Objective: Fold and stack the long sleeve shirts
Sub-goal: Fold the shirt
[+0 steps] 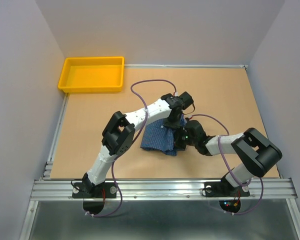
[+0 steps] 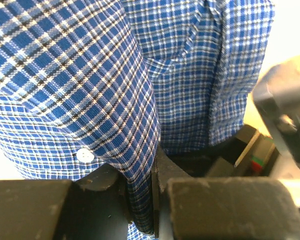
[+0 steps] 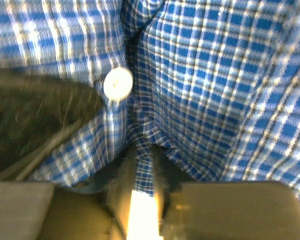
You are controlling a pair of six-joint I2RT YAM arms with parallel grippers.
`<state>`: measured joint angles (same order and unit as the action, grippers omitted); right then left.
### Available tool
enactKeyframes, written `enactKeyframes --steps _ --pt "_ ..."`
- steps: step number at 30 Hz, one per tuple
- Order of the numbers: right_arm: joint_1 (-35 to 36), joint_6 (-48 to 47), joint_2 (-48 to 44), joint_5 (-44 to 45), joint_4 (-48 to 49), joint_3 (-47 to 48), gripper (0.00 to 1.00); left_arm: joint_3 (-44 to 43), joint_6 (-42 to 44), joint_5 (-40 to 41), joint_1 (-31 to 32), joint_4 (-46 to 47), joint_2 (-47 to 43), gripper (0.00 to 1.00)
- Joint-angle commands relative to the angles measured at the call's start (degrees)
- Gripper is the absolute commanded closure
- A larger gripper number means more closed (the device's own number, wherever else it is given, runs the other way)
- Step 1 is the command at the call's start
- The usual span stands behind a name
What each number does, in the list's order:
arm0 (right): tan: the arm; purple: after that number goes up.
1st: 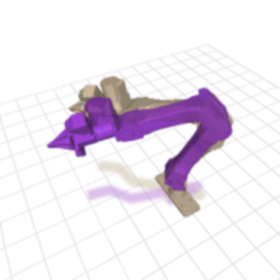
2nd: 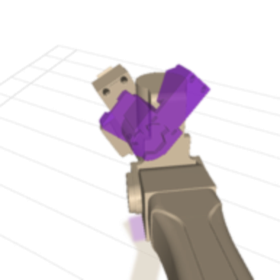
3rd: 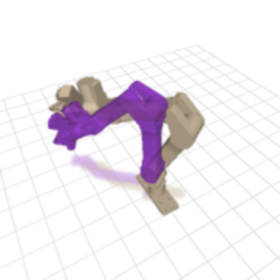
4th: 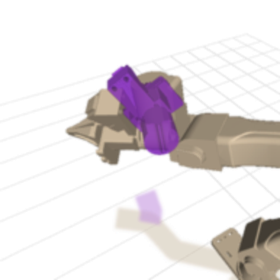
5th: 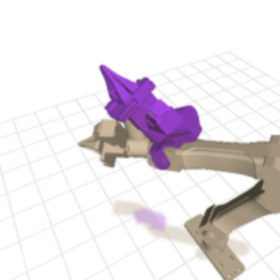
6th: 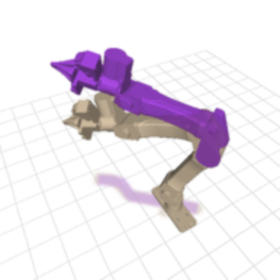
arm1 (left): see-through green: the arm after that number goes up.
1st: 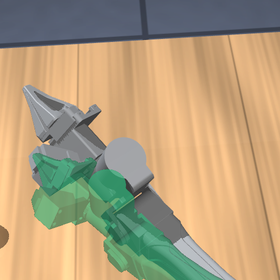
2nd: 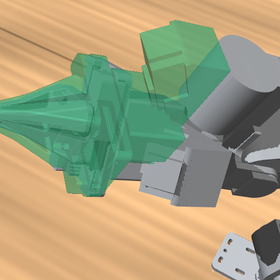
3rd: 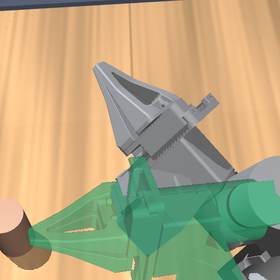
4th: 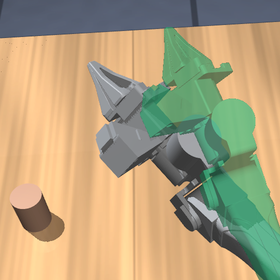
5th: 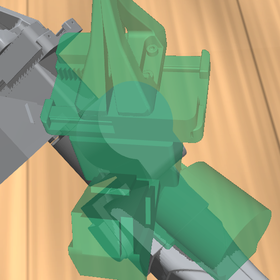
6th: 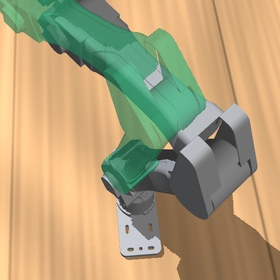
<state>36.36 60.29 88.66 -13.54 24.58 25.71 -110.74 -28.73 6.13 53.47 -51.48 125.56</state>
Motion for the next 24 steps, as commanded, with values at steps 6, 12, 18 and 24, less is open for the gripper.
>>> enactKeyframes --steps 6,12,18,24 --pt "-0.06 -3.33 -13.32 10.27 -15.24 -0.15 0.48 2.27 -0.8 0.29 -1.0 5.07 -0.75 0.96" --pt "-7.15 -6.32 -22.64 12.05 -23.7 1.27 0.5 3.86 -0.54 -0.68 -1.09 6.4 -0.93 0.96" --pt "-17.63 -10.1 -19.33 4.67 -24.14 4.78 0.55 2.81 -0.1 -0.68 -1.09 6.4 -1.19 0.96" --pt "-19.75 -13.79 -13.0 1.68 -22.82 12.94 0.57 2.02 -0.45 -1.12 -1.0 5.87 -1.89 0.95"
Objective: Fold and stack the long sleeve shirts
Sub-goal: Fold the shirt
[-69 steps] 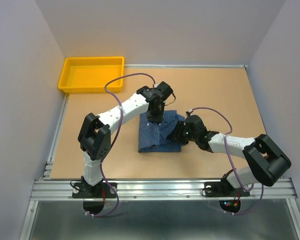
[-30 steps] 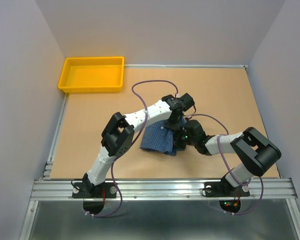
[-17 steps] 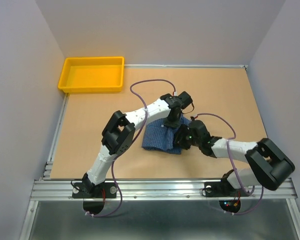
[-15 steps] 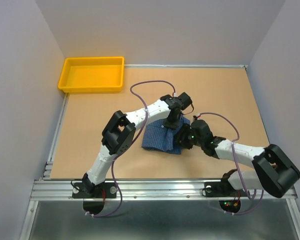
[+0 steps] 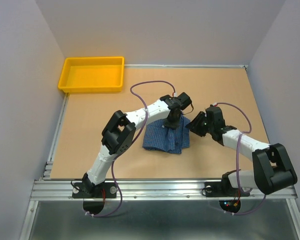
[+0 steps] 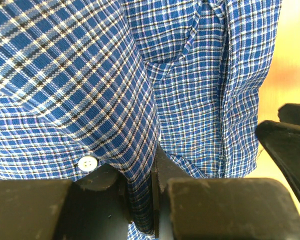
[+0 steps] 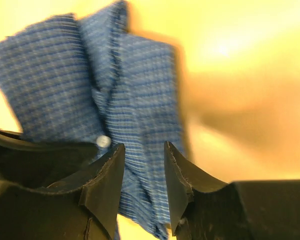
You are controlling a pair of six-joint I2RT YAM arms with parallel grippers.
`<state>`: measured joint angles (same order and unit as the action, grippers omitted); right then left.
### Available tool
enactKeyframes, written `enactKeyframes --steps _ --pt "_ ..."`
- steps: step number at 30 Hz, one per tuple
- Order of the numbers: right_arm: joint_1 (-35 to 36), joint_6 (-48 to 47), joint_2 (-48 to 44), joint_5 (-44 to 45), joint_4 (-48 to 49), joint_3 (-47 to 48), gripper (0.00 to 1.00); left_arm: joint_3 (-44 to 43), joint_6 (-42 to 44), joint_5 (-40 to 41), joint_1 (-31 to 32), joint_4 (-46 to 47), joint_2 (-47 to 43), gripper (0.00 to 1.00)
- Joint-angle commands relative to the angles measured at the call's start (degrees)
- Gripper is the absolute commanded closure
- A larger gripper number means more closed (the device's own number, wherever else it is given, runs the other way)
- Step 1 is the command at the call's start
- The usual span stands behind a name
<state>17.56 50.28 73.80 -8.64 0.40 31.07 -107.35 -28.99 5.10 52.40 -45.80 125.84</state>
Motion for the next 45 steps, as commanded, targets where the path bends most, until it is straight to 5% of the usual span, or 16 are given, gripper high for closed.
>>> enactKeyframes --steps 1,8,25,32,38,45 --pt "-1.12 -3.87 2.92 -3.48 1.61 8.39 0.57 -1.54 -0.27 -0.44 0.16 -0.08 -2.27 0.94" --pt "-1.48 -4.05 8.72 -5.51 3.55 11.82 0.57 -1.29 0.43 -0.62 0.59 -0.17 -4.99 0.8" --pt "-2.09 -1.06 19.8 -9.02 15.94 7.26 0.74 -3.74 2.8 0.08 3.23 -0.43 -4.29 0.8" --pt "-2.27 -1.41 18.67 -8.58 17.0 6.37 0.74 -4.36 3.95 -0.88 4.81 0.18 -5.25 0.54" --pt "-2.88 -3.34 12.96 -5.16 14.28 6.9 0.73 -2.43 3.59 -2.03 4.9 2.73 -9.91 0.2" --pt "-5.43 -6.15 7.07 -3.04 8.83 8.13 0.71 0.99 0.08 -2.03 4.03 5.89 -18.51 0.16"
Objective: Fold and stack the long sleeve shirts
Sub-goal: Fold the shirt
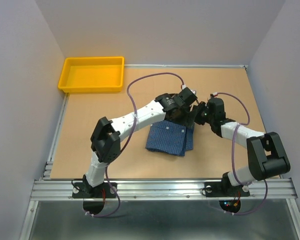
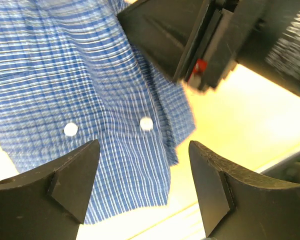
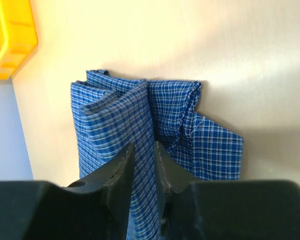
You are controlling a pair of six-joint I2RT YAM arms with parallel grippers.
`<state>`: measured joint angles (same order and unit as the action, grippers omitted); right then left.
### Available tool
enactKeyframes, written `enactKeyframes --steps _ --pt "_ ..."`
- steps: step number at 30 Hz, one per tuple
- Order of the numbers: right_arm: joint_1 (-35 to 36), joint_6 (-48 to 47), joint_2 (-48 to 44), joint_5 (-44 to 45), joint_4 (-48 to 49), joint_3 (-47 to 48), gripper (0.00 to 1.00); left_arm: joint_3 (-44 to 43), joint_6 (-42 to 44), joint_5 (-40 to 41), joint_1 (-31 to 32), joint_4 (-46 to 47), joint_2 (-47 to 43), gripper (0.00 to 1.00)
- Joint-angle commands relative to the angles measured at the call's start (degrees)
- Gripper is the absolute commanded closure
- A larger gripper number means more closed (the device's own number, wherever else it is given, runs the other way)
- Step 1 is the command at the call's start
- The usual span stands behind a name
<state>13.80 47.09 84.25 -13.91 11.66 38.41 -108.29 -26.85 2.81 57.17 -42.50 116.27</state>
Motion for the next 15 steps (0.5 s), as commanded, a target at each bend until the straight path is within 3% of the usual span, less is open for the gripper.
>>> enactKeyframes --steps 1,6,9,15 --pt "-1.93 -3.49 -4.0 2.31 -4.09 1.31 0.68 3.25 -2.41 0.44 -1.61 3.9 -10.26 0.16" --pt "-2.38 -6.66 -9.88 1.61 -8.93 1.84 0.48 18.0 -4.08 -1.22 -6.79 9.53 -20.1 0.16" --pt "-2.38 -6.57 -11.56 -3.56 -9.64 0.96 0.36 27.32 -4.52 -4.11 -10.58 13.84 -24.5 0.16" --pt "-2.38 -4.56 -10.6 -8.32 -9.99 -0.88 0.33 37.7 -4.96 -4.3 -15.23 17.62 -28.55 0.21"
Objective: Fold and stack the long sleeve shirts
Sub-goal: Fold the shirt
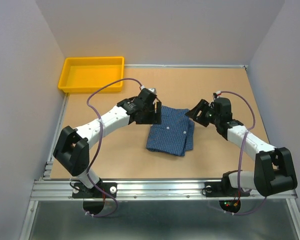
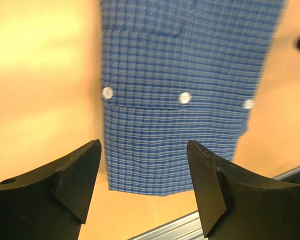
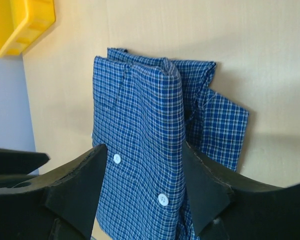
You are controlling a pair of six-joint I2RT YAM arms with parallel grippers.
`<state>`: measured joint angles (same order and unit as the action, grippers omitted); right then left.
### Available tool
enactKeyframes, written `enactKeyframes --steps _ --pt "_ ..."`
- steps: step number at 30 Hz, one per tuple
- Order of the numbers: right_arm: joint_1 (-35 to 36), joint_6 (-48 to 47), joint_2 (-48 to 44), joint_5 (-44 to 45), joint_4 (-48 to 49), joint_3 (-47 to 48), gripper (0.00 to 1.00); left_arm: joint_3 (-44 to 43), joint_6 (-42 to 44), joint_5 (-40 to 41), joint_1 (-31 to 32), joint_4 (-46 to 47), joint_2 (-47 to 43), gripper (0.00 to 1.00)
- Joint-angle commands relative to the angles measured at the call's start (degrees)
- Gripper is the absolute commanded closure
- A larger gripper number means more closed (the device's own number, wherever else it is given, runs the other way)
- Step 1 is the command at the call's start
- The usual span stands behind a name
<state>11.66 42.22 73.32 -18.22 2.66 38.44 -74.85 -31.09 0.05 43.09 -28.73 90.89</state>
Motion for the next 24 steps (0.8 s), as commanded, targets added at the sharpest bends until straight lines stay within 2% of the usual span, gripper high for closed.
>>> enactKeyframes --steps 1,8,19,21,24 --pt "-0.15 0.67 0.68 -4.28 -1.07 -1.08 0.33 5.14 -0.99 -1.72 -1.43 4.29 -3.35 0.21" --pt "0.56 2.17 3.14 -7.79 -1.25 -2.93 0.35 11.74 -3.18 -2.51 -2.4 8.86 -3.7 0.23" --pt "2.14 1.29 7.89 -9.12 -1.34 -1.87 0.49 12.8 -3.45 -3.31 -2.4 10.45 -3.62 0.24" --pt "2.84 0.94 8.24 -9.2 -1.34 -1.52 0.55 13.41 -3.45 -3.39 -2.4 10.71 -3.53 0.24" --pt "2.93 0.24 8.07 -8.94 -1.43 0.14 0.8 13.94 -3.45 -3.75 -2.4 10.98 -3.61 0.24"
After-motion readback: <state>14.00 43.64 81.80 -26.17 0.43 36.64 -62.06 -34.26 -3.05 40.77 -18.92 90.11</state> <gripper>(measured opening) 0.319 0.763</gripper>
